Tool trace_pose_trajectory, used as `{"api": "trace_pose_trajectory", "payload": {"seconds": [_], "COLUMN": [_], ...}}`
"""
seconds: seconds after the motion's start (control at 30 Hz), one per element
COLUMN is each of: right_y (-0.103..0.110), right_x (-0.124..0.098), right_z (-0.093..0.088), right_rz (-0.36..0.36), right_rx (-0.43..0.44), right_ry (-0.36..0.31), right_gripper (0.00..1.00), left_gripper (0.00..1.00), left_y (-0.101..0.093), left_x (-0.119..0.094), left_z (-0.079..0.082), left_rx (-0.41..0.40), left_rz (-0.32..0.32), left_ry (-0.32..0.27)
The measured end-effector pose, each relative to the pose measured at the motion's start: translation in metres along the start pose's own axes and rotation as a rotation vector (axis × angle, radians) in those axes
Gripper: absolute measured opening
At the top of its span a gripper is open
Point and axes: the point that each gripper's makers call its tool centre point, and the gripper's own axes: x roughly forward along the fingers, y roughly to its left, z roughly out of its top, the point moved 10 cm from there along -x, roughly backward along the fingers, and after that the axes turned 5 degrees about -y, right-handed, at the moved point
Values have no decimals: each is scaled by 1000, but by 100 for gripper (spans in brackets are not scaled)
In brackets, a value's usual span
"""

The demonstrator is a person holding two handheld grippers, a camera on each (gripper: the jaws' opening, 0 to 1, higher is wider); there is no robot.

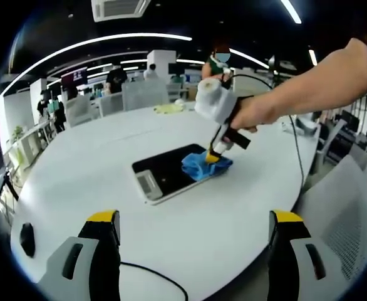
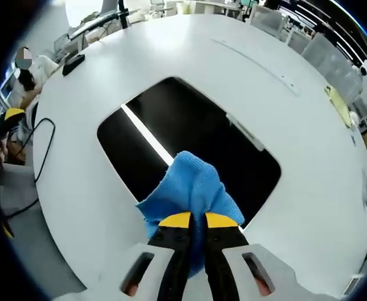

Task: Wipe the mirror surface with the cleaning cloth until all visible marks leave the cleaned area.

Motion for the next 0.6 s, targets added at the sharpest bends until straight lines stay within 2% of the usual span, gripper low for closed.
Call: {"api": "trace_pose_trajectory", "payload": {"seconds": [0.6], "right_y": [23], "right_x": [6], "right_z": [19], "right_rz": [10], "right_rx": [-18], "right_ry": [-17], "right_gripper": [2], "left_gripper": [99], "left_y": [1], "left_x": [-1], "left_z": [0], "left_rx": [-4], "left_rz": [4], "left_ry": [-8]}}
